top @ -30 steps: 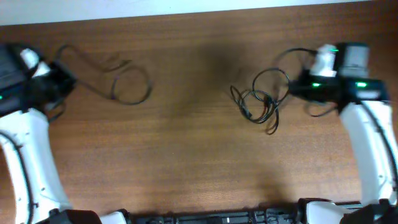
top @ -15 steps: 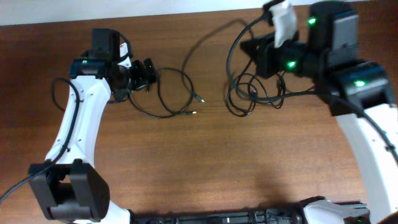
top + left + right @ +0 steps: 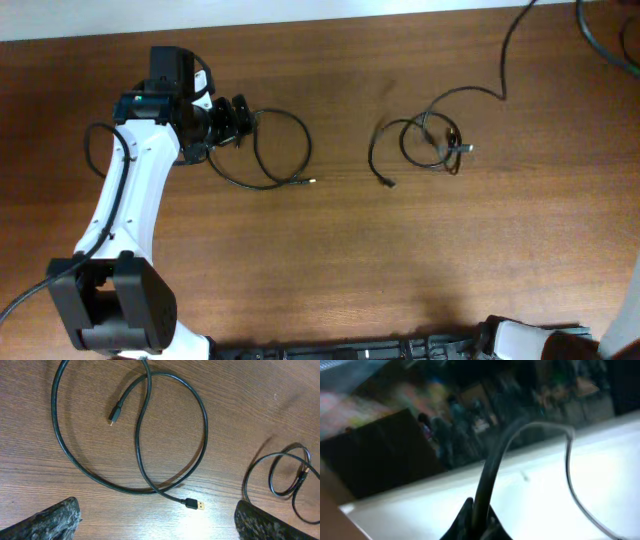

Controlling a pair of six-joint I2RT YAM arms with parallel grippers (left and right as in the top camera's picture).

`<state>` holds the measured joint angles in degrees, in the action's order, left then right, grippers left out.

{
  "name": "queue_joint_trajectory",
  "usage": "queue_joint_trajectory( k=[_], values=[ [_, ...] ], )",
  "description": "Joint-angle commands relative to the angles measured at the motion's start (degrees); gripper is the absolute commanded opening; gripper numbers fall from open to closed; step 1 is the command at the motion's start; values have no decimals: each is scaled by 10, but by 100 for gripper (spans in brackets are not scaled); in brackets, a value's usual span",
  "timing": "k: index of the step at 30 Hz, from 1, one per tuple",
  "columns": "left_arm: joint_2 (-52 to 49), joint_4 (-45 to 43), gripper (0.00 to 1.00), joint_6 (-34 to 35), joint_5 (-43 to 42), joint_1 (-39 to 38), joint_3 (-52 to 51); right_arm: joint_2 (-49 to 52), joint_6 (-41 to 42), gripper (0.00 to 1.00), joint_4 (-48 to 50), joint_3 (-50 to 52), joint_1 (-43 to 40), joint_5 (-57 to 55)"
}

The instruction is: Untangle cables

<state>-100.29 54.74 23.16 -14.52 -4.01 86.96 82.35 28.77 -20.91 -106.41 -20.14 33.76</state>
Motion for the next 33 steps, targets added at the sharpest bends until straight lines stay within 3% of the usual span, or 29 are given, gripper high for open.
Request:
queue_joint_trajectory(
  k=[1,4,10,14,16,21,23,28,33],
  values=[
    [-3,0,99,-5,4,0,8,77,-90,4,-102,0,-10,-116],
    [-3,0,99,-5,4,0,8,160,-182,4,-171,0,-17,-282],
    [-3,0,99,-5,4,0,8,307,-203,5,-309,0,-12,-253],
    [-3,0,99,-5,4,0,8,344,-305,5,-393,1,34,-143],
    [-3,1,99,-5,4,0,8,345,-346,16,-419,2,75,-148],
    [-3,1,99,-5,4,0,8,368,-345,33,-419,13,129,-222],
    [-3,1,99,-5,4,0,8,381,-345,57,-419,14,146,-214],
    [-3,1,99,-5,4,0,8,393,-359,74,-419,15,156,-214],
    [-3,1,99,-5,4,0,8,416,-395,74,-355,31,156,-225]
  ],
)
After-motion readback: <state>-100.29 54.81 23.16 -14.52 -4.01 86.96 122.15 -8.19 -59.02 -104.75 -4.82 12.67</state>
